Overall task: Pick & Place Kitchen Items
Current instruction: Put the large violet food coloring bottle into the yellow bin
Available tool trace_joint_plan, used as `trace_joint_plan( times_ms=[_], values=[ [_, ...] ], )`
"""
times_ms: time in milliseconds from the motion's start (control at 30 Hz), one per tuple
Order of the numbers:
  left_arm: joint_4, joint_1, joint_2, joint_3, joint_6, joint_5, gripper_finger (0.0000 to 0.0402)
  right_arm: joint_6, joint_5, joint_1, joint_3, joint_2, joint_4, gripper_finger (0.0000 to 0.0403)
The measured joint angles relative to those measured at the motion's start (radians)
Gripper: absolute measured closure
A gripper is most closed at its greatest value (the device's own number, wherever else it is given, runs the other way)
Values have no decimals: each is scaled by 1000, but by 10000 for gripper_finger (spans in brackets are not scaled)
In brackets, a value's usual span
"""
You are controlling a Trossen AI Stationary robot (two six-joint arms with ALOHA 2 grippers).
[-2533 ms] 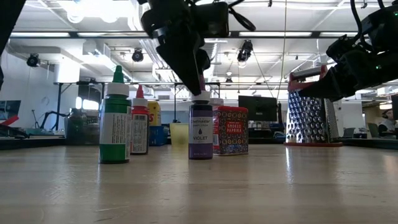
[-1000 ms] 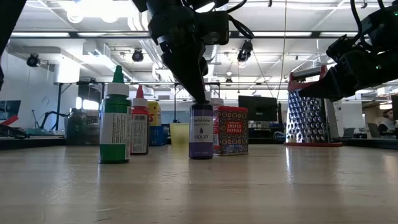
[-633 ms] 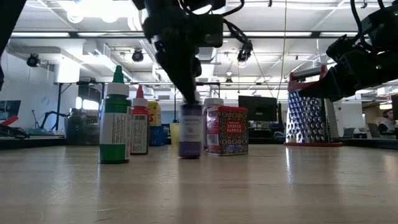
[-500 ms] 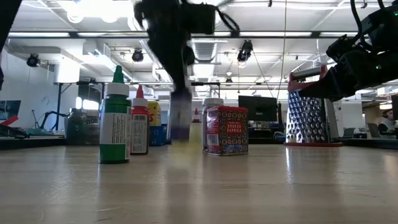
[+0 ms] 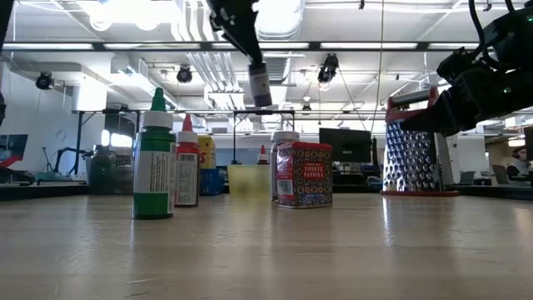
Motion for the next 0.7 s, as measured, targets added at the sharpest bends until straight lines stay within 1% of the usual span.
trace_joint_plan(
  times_ms=[100, 167, 333, 433, 500, 567, 700],
  values=[
    [58, 74, 4, 35, 17, 4, 275, 0, 0, 0, 0, 0, 0, 394],
    [82, 135, 8, 52, 18, 32, 269, 0, 0, 0, 0, 0, 0, 394],
    [148, 299, 19, 58, -20, 205, 270, 0, 0, 0, 0, 0, 0, 394],
    [198, 376, 36, 60, -51, 318, 276, 0, 0, 0, 0, 0, 0, 394],
    [228, 409, 59, 60, -52, 380, 276, 0, 0, 0, 0, 0, 0, 394],
    [266, 430, 89, 60, -43, 418, 273, 0, 0, 0, 0, 0, 0, 394],
    [276, 460, 165, 109, -4, 432, 271, 0, 0, 0, 0, 0, 0, 394]
  ],
)
